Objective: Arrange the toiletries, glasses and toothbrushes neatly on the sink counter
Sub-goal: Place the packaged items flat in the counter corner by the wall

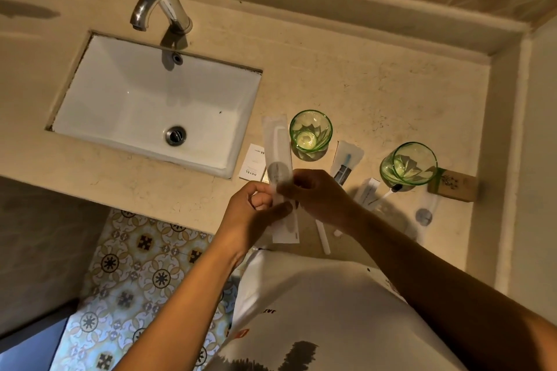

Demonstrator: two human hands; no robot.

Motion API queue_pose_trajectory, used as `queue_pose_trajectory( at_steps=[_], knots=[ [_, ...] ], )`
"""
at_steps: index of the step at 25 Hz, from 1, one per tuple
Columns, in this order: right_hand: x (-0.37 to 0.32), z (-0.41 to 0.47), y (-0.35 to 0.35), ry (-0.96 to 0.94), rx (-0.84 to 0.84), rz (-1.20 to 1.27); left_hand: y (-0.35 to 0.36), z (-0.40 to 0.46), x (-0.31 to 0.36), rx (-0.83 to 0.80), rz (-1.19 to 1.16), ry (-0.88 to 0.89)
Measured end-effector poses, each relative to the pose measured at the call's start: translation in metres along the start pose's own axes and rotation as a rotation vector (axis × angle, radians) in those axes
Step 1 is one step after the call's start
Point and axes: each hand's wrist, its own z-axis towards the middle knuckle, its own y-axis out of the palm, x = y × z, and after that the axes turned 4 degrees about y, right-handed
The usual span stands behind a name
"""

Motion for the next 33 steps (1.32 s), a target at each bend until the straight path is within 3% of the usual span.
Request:
queue_pose_trajectory(
  at_steps=[6,12,17,22,26,30,33],
  knots=[
    [-0.028,-0.008,-0.076,0.095,0.294,0.254,0.055,0.027,0.053,-0.281,0.136,0.026],
    [-0.004,-0.015,-0.153,0.188,0.588,0.338,0.128,0.066,0.098,-0.399,0.186,0.032],
    [0.028,-0.016,-0.208,0.295,0.62,0.446,0.182,0.107,0.123,-0.497,0.254,0.059],
    [0.055,-0.01,-0.249,0.188,0.611,0.733,0.242,0.163,0.14,-0.528,0.268,-0.005],
    [0.075,0.009,-0.275,0.255,0.644,0.833,0.286,0.195,0.142,-0.519,0.254,-0.1],
    [0.098,0.02,-0.299,0.35,0.68,0.795,0.32,0.219,0.13,-0.533,0.334,-0.183],
    [0.111,0.022,-0.31,0.404,0.702,0.769,0.329,0.236,0.123,-0.569,0.498,-0.139]
  ],
)
